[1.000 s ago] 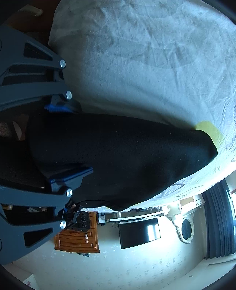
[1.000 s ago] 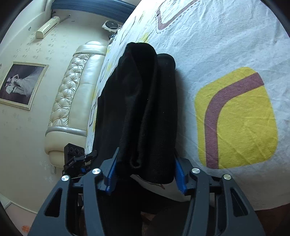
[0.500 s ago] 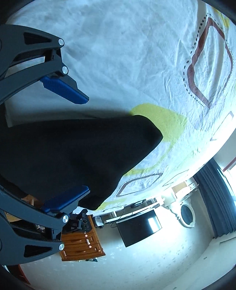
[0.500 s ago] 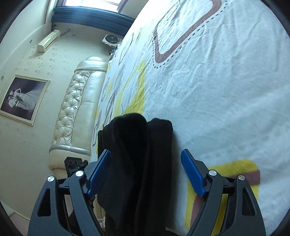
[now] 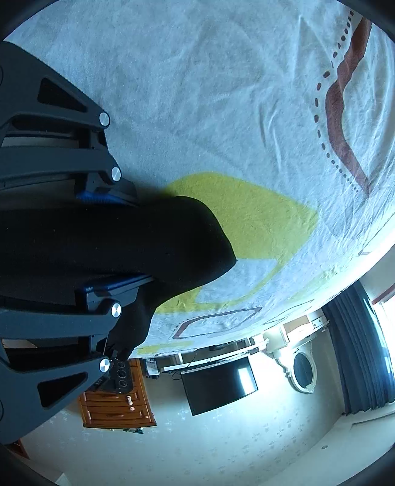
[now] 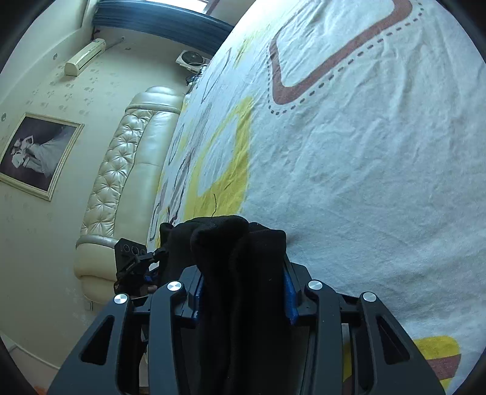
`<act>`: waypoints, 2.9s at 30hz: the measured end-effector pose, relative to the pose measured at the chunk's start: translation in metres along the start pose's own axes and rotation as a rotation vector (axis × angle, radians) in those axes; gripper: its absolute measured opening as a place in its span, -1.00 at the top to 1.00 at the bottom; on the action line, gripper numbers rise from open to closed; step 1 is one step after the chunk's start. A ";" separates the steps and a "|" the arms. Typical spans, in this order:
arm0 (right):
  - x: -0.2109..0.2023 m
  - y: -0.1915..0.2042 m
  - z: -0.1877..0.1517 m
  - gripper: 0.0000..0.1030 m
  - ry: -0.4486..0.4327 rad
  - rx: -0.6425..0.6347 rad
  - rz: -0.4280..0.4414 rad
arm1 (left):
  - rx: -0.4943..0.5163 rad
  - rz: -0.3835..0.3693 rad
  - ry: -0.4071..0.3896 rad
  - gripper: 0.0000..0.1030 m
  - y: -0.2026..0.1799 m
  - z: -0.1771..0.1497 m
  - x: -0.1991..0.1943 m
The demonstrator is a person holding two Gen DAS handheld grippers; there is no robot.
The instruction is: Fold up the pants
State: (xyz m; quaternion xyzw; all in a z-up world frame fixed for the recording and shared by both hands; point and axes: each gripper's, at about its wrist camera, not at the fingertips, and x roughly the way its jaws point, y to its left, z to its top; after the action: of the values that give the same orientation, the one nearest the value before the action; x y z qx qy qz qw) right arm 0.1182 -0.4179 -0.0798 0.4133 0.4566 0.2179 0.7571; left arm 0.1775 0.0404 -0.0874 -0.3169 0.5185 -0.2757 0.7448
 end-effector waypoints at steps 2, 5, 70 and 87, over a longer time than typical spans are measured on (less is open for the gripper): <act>-0.001 0.006 0.004 0.26 -0.022 -0.016 -0.002 | 0.008 0.016 -0.016 0.38 -0.003 0.004 0.000; 0.006 0.013 0.018 0.26 -0.041 -0.044 -0.008 | 0.014 0.031 -0.049 0.39 -0.004 0.016 0.000; 0.033 0.014 0.000 -0.07 -0.011 0.068 -0.033 | -0.011 0.006 -0.052 -0.32 -0.010 -0.033 -0.020; 0.019 0.020 -0.015 0.25 -0.053 0.097 -0.010 | 0.017 0.242 -0.101 0.32 -0.033 -0.026 -0.019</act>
State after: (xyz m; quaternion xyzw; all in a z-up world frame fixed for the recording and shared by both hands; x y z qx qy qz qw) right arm 0.1156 -0.3866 -0.0770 0.4528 0.4483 0.1807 0.7492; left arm 0.1438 0.0280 -0.0576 -0.2592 0.5125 -0.1719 0.8004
